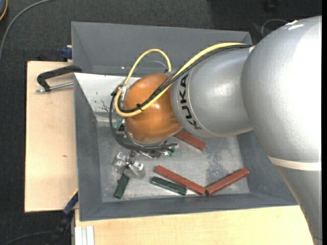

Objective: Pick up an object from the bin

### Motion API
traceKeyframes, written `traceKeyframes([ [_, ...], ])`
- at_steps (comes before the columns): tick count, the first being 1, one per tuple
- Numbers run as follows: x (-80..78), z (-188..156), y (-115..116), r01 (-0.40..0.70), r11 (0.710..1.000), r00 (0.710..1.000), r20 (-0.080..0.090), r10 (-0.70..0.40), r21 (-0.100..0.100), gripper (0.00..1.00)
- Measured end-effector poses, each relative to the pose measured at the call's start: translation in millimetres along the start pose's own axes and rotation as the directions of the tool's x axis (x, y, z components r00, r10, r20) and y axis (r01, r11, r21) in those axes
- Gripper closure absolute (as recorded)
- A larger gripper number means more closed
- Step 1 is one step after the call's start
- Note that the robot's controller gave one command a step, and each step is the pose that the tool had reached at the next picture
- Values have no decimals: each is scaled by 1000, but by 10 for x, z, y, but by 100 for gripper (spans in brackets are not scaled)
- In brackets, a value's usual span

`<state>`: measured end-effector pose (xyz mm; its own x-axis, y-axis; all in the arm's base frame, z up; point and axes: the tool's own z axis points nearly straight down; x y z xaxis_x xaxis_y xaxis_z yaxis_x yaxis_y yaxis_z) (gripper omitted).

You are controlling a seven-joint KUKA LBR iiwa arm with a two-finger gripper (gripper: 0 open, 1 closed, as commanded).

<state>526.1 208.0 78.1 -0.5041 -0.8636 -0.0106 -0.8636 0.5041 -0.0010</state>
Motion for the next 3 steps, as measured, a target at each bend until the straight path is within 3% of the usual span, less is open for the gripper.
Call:
traceKeyframes([
  [1, 31, 4, -27, -6, 1000, 1000, -3, 6, 1, 0],
  [2, 33, 5, -27, -6, 1000, 1000, -4, 6, 0, 100],
  [3, -75, -817, 60, 261, 965, 965, 0, -261, 4, 100],
])
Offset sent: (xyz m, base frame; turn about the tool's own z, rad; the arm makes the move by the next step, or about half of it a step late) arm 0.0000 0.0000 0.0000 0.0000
